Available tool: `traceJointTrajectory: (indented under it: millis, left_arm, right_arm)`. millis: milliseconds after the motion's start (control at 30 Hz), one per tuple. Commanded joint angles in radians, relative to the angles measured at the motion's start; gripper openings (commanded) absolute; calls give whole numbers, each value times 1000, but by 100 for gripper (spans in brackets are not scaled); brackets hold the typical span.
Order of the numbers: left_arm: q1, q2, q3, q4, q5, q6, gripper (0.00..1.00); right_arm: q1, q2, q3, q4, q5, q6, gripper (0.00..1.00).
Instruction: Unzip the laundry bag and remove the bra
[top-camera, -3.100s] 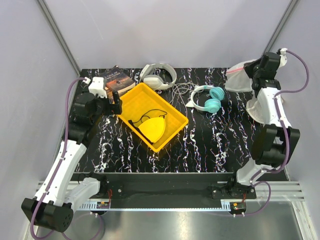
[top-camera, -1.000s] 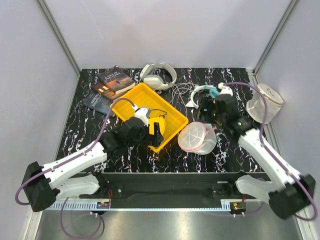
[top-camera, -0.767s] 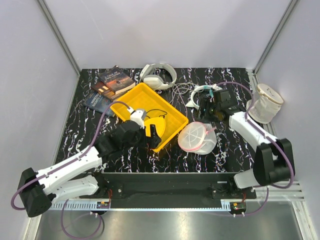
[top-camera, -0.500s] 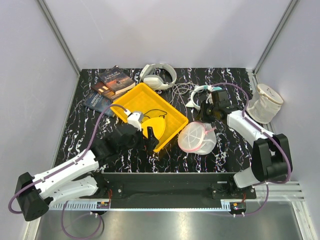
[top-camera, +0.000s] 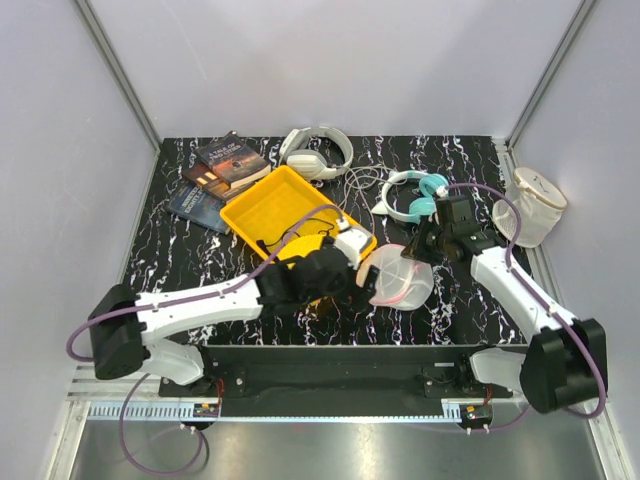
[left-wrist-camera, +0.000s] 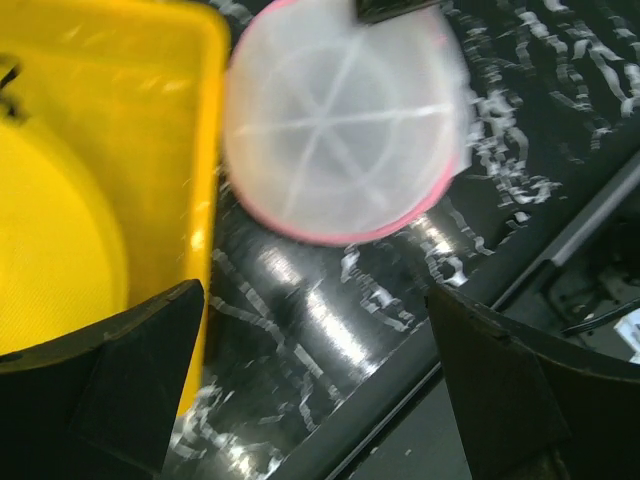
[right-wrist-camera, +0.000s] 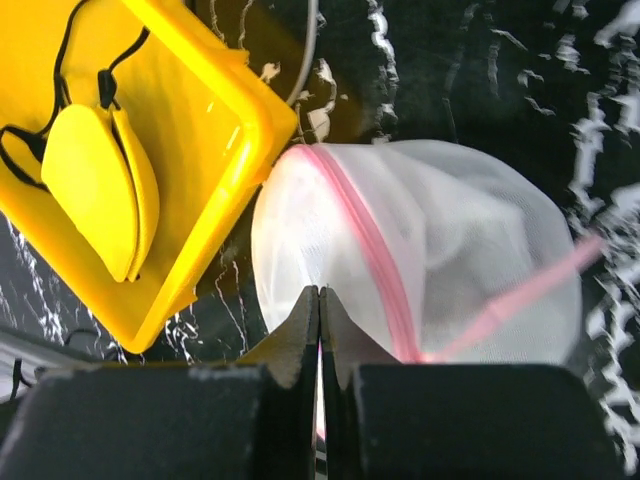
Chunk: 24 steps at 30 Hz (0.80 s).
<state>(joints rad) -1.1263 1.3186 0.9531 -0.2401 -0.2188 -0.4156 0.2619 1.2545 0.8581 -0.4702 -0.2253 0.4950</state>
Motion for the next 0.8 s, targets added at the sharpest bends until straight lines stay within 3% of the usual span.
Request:
traceJointTrajectory:
  millis: [0, 167, 533, 633, 767]
  left_arm:
    - [-70, 114, 146, 148, -60, 100, 99]
    - [-96, 290, 265, 165, -56, 141, 99]
    - [-109, 522, 417, 174, -97, 199, 94]
    - [-109, 563, 430, 174, -125, 201, 87]
    - [-109, 593, 435, 176, -154, 205, 64]
  right_arm:
    - [2, -93, 25, -97, 156, 48, 6]
    - [-21, -80, 90, -173, 279, 31, 10]
    - [-64, -101, 124, -191, 253, 20, 14]
    - [-72, -122, 119, -205, 248, 14, 15]
    - [-73, -162, 119, -220, 241, 11, 15]
